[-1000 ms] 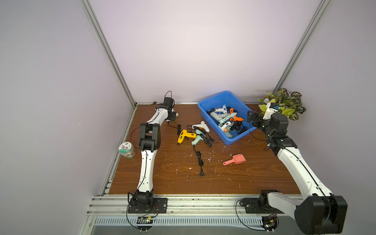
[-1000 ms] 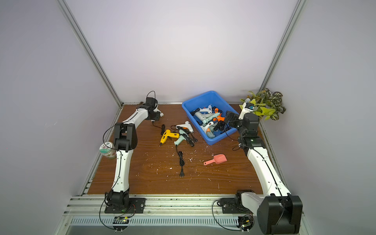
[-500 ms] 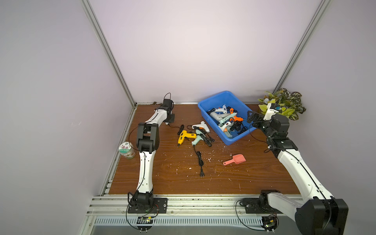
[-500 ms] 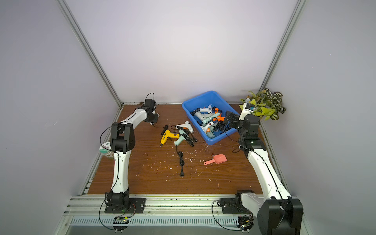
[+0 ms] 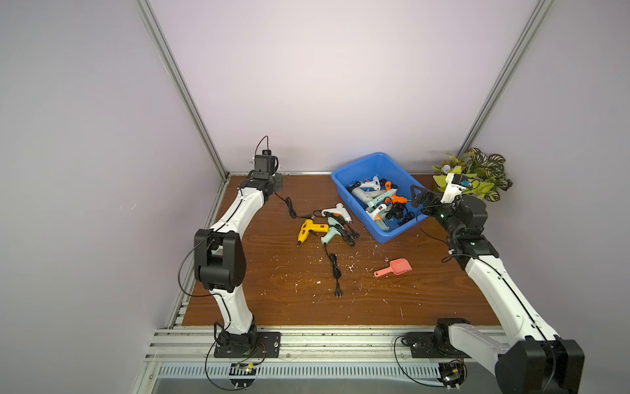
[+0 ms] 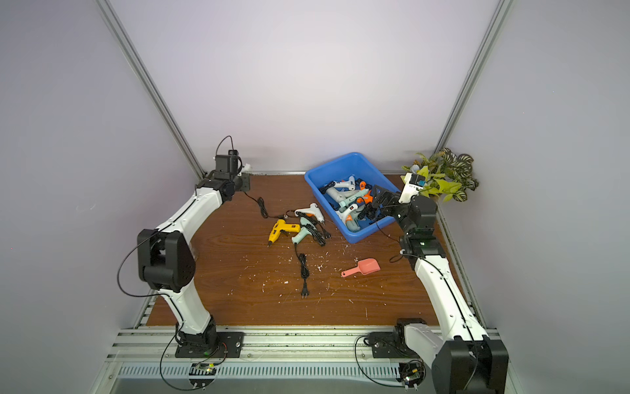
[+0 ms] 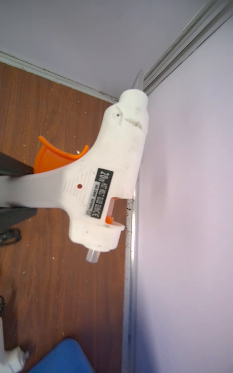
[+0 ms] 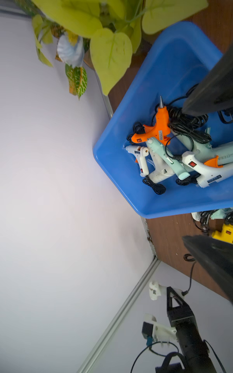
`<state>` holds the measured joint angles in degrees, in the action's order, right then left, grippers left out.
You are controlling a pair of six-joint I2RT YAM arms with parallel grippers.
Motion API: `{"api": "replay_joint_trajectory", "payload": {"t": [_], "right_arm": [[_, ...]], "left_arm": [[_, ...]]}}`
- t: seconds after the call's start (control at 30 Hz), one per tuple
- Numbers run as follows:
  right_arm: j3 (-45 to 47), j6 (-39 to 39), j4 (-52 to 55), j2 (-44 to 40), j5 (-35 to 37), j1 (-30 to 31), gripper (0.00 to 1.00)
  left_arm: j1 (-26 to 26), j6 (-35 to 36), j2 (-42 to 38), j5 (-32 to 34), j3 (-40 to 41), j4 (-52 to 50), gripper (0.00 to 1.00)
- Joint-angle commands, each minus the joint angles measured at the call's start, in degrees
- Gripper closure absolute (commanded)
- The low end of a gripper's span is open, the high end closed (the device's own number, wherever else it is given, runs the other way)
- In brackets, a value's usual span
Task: Put the hot melt glue gun into the storage box
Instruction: Pick up the hot melt adhesive gun from the center of the board, then place the hot melt adhesive gun in the storage box.
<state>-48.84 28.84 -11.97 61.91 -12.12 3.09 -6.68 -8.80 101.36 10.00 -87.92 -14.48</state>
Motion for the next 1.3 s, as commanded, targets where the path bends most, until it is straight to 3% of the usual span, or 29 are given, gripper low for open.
{"api": "replay_joint_trajectory", "payload": {"t": [0.0, 0.23, 0.47, 0.63, 1.0, 1.27], "right_arm": [[-0.16, 2.05, -5.55, 1.46, -7.14, -0.1, 0.01], [0.63, 5.73, -14.97, 5.27, -20.02, 0.11, 0.0], [-0.52, 7.48, -16.67, 6.34, -22.07, 2.68, 0.01], [-2.78, 7.58, -16.86, 7.51, -22.68, 7.93, 0.01], [-14.1, -0.28, -6.14, 11.98, -21.04, 20.14, 0.11], [-18.51, -5.13, 1.57, 14.99, -18.12, 24.4, 0.2]], "left_arm": [[0.53, -0.27, -7.39, -4.25, 7.47, 11.6, 1.0], [-0.36, -0.42, -24.21, -15.95, 23.82, 28.16, 1.0], [-7.28, 1.99, -33.34, -22.7, 33.06, 35.47, 1.0], [-11.71, -0.68, -37.23, -29.58, 40.89, 43.71, 1.0], [-24.51, -0.9, -33.23, -29.65, 43.45, 46.45, 1.0], [-28.03, -1.95, -27.44, -29.03, 41.91, 48.46, 1.0]]}}
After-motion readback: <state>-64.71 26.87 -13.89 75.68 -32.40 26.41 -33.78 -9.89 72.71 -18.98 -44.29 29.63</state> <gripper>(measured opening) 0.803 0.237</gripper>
